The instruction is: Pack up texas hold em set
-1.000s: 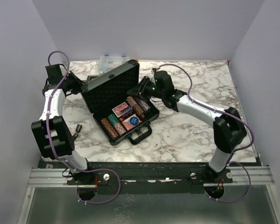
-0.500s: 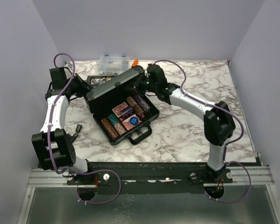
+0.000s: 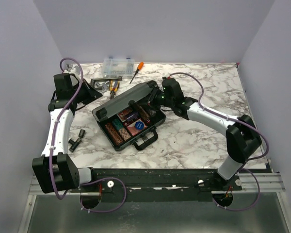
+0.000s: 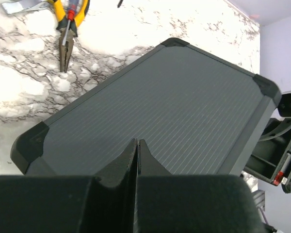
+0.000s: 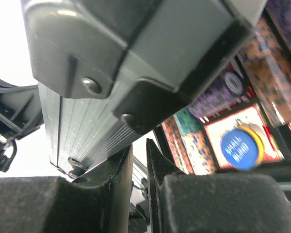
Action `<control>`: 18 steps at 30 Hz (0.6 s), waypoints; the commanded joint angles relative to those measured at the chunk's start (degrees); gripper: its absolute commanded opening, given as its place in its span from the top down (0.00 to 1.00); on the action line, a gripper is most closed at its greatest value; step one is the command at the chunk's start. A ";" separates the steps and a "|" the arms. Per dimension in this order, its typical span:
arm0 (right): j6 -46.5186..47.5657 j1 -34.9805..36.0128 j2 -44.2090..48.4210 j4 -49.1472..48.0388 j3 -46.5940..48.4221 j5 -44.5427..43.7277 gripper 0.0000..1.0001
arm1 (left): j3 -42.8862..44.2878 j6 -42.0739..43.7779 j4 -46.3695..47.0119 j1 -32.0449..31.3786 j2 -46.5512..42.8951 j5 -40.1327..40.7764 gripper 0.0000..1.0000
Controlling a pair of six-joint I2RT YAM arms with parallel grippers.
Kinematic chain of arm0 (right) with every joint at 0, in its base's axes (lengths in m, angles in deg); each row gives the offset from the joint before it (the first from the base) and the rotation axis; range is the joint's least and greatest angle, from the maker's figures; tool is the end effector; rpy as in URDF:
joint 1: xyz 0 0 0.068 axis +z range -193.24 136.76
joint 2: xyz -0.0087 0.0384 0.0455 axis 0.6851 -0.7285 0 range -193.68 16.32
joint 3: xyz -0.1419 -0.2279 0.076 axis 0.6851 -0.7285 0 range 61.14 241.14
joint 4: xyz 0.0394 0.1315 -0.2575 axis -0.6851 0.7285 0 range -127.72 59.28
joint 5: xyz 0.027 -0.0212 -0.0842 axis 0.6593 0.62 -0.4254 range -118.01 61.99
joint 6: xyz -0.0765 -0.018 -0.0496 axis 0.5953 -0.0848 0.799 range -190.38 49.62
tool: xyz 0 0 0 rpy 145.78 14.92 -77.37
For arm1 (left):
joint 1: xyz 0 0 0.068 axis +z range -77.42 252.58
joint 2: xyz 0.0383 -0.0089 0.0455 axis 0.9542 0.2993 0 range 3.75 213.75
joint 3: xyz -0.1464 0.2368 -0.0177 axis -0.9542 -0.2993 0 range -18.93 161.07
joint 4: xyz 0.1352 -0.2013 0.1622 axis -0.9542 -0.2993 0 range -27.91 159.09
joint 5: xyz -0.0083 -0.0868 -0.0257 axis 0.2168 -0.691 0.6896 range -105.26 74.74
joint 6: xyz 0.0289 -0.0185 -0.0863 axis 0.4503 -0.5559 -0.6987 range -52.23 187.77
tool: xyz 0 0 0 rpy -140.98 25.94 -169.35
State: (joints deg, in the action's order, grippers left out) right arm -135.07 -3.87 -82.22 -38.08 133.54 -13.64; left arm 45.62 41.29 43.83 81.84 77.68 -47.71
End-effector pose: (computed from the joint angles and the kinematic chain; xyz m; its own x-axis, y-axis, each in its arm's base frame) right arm 0.3540 0.3174 0.2453 -0.8554 0.4309 -0.2874 -0.0327 0.5089 0.8602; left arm 0.3499 0.0115 0.3051 -0.6358 -0.4848 -0.6006 0.0184 0.7683 -0.6398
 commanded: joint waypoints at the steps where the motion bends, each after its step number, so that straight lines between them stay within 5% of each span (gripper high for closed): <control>1: 0.01 0.35 6.06 -1.96 -7.99 -0.36 0.79 | -1.22 2.57 -0.22 -2.34 -3.19 0.91 1.00; 10: 0.96 0.35 14.51 -0.31 -20.55 -0.83 0.79 | -3.18 1.87 -0.22 -4.29 -6.81 1.01 1.00; 18: 4.79 0.34 23.04 12.96 -25.60 -13.80 0.77 | -5.29 2.20 -0.23 -5.10 -10.19 1.44 1.00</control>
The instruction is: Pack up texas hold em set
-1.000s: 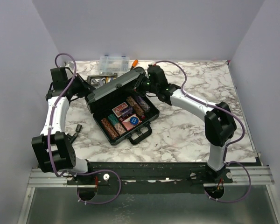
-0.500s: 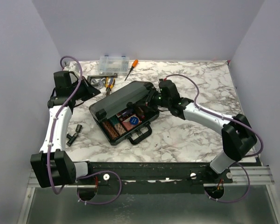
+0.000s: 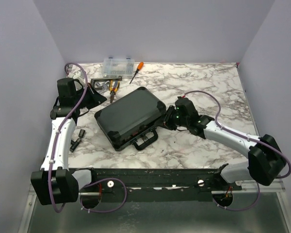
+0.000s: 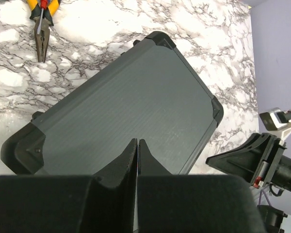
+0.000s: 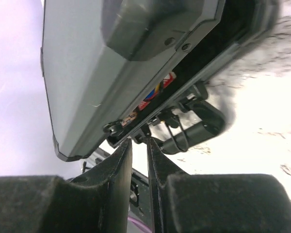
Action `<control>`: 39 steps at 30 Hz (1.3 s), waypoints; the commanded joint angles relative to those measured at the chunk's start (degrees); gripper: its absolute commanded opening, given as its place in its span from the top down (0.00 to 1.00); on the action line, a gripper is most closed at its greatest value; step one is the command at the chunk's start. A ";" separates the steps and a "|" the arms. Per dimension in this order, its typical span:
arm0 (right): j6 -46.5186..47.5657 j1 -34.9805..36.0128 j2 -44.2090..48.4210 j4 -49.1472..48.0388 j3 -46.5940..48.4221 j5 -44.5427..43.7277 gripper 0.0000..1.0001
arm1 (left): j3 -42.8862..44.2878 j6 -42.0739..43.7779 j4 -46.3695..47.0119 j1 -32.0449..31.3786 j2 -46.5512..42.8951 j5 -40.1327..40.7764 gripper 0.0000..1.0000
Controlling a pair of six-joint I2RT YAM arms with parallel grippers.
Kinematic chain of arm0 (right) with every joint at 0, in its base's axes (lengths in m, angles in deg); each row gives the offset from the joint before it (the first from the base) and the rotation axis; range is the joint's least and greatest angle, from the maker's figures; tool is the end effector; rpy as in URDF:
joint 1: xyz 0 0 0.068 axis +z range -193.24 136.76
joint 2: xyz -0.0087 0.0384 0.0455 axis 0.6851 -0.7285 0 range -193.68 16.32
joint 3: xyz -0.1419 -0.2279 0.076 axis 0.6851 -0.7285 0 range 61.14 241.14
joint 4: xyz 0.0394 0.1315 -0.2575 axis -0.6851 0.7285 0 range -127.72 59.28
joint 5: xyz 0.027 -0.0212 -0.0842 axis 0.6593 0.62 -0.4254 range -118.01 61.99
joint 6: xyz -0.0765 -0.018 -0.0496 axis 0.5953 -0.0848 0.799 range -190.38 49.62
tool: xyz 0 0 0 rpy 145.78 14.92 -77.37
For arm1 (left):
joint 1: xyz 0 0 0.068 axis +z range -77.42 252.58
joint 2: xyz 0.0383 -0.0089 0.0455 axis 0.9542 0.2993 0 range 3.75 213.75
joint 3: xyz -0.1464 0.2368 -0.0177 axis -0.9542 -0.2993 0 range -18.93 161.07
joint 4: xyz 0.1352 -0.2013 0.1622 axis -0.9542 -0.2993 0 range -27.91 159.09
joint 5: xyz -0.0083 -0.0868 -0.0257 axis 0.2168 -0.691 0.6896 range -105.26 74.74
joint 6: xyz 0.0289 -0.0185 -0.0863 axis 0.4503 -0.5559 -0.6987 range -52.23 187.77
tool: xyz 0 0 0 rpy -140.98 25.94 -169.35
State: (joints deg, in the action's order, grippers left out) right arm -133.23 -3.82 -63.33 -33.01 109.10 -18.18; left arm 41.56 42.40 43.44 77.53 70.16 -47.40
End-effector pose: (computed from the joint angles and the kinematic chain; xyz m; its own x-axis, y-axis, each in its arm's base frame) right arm 0.2726 0.2426 0.1922 -0.8604 0.4277 -0.2772 0.0739 0.6428 0.7625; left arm 0.3196 -0.0170 0.3165 -0.6334 -0.4190 -0.6506 0.1187 0.7783 -0.6166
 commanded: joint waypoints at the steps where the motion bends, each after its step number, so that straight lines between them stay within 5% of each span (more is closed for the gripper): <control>1: 3.57 0.31 5.07 8.95 -1.08 -11.27 0.77 | -1.48 1.15 0.16 -1.12 -3.20 1.43 1.00; 6: 9.22 0.31 7.18 8.98 1.37 -11.96 0.73 | -3.19 1.93 0.00 -4.77 -6.29 3.84 0.97; 10: 13.68 0.30 6.10 6.80 5.31 -8.12 0.58 | -5.29 2.38 -0.58 -11.44 -9.37 6.86 0.66; 12: 15.19 0.26 4.67 6.18 8.16 -7.10 0.52 | -6.87 2.38 -0.75 -14.59 -10.77 9.55 0.59; 25: 17.69 0.28 -10.64 4.51 21.29 -2.26 0.57 | -16.53 -2.08 -0.80 -29.39 -8.24 19.91 0.71; 39: 16.14 0.39 -17.57 -0.84 13.59 -0.34 0.58 | -24.79 -6.78 -0.32 -31.10 -9.96 23.33 0.72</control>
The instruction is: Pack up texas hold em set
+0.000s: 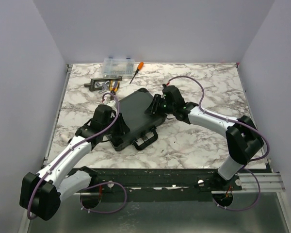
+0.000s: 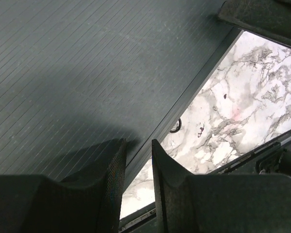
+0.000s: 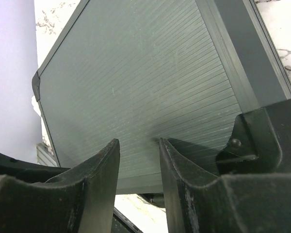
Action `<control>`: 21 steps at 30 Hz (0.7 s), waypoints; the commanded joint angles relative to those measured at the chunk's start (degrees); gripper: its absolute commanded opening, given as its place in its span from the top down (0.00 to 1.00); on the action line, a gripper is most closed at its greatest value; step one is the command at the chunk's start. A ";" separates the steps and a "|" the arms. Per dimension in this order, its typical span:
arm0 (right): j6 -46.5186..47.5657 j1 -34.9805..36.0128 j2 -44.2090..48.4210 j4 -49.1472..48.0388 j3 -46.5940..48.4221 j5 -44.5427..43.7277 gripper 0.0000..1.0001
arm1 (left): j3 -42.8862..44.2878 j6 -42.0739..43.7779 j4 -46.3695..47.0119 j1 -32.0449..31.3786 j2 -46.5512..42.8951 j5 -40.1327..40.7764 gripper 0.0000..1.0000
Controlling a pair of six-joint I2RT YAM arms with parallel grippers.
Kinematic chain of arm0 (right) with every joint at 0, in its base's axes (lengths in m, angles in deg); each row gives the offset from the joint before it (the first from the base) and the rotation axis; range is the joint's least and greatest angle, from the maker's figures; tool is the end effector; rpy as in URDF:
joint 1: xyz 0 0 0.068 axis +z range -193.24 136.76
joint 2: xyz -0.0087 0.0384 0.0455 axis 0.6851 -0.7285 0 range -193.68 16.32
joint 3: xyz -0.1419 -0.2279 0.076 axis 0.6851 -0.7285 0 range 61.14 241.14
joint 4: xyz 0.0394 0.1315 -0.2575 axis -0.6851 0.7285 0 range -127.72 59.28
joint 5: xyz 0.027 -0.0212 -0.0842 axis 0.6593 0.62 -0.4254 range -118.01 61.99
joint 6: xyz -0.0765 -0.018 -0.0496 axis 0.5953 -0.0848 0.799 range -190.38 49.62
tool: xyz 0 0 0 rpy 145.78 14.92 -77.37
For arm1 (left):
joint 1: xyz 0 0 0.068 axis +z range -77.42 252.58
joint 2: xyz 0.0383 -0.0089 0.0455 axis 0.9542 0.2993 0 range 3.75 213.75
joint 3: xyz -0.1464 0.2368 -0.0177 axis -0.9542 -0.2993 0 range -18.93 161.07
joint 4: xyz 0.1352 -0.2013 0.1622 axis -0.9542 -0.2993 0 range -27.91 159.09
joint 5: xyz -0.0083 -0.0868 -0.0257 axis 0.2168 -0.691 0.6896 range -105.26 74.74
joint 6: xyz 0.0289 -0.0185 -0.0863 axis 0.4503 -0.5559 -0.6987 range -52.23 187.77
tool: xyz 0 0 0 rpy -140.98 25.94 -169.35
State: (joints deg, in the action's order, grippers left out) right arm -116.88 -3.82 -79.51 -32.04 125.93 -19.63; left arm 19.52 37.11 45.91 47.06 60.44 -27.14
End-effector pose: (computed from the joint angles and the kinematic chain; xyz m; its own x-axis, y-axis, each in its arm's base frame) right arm 0.3333 0.2898 0.1973 -0.8391 0.2392 -0.4886 -0.1596 0.7504 0.6414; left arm 0.2365 -0.1320 0.2066 -0.7995 -0.1712 -0.5757 0.1782 0.8478 -0.4995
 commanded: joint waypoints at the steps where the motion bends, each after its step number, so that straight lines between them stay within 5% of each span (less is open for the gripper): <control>1: -0.27 0.40 -1.69 -2.01 -3.84 1.09 0.58 | -3.05 -1.66 -2.77 -0.74 -0.38 3.20 0.72; 21: -0.63 0.42 -0.83 -0.97 -4.30 2.19 0.57 | 0.94 -1.43 -2.36 -1.85 -2.56 2.61 0.69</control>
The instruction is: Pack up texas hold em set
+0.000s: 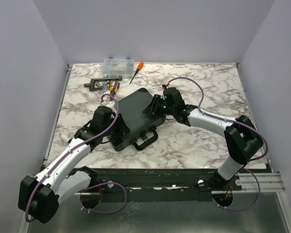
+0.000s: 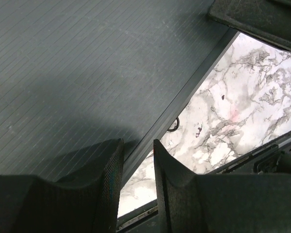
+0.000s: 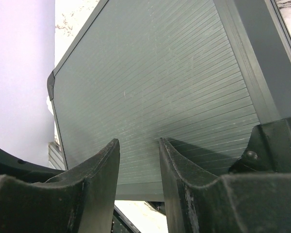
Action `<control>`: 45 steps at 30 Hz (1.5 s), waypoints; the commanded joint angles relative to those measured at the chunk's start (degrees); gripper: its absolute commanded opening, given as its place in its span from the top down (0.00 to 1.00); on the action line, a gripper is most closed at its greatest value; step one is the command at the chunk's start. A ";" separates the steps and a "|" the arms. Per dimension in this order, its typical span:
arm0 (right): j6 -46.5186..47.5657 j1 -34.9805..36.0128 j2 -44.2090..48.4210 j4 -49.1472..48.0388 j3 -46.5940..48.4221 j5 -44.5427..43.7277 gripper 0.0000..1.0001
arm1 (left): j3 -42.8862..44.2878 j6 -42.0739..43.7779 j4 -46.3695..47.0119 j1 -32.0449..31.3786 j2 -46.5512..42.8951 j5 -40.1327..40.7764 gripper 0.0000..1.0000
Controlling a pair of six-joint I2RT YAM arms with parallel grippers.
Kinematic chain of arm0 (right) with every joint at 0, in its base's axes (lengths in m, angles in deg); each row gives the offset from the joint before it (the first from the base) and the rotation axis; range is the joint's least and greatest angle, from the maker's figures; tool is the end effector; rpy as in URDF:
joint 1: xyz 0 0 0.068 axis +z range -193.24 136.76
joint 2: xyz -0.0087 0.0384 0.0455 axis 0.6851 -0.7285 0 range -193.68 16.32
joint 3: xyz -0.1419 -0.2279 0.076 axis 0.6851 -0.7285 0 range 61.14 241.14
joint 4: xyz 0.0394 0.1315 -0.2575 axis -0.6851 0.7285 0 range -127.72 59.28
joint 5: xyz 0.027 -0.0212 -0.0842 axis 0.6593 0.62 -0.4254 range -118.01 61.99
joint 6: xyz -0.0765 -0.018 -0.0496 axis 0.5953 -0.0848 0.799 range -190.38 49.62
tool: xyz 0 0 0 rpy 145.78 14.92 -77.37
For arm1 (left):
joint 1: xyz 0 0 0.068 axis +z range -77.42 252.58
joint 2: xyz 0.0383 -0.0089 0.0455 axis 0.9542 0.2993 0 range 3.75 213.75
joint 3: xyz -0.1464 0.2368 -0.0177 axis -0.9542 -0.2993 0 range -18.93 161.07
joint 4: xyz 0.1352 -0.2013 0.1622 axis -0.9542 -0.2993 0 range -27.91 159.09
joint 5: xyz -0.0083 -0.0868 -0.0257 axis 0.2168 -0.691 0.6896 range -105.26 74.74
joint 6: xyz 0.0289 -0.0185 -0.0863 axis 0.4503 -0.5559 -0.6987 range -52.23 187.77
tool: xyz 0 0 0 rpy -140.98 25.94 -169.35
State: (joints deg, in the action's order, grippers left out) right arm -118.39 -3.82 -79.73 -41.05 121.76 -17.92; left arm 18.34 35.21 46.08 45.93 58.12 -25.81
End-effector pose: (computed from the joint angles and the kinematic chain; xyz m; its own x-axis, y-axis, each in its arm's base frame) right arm 0.3318 0.2917 0.1876 -0.8245 0.2695 -0.4976 -0.1899 0.6965 0.6919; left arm 0.2294 -0.1323 0.2085 -0.7899 -0.1955 -0.5813 0.1674 0.8431 -0.5110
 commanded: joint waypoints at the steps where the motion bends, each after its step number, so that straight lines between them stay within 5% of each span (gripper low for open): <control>1: 0.89 0.48 -0.21 8.39 0.25 0.39 0.57 | 2.49 0.48 -2.47 -0.89 -0.08 1.24 0.68; 13: 2.15 0.57 2.86 12.10 2.08 -1.65 0.54 | 6.23 1.61 -0.78 -4.43 4.38 0.90 0.60; 35: 3.53 0.57 17.08 18.85 -5.11 -5.34 0.51 | 10.80 1.87 1.46 -8.44 15.31 2.03 0.71; 45: 0.18 0.63 21.80 15.49 -12.59 -2.40 0.53 | 5.37 -0.88 2.03 -9.40 14.26 6.42 0.76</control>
State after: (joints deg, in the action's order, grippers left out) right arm -116.77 -3.56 -59.14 -24.42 111.55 -21.97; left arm 27.50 35.37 50.15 37.10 72.68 -22.84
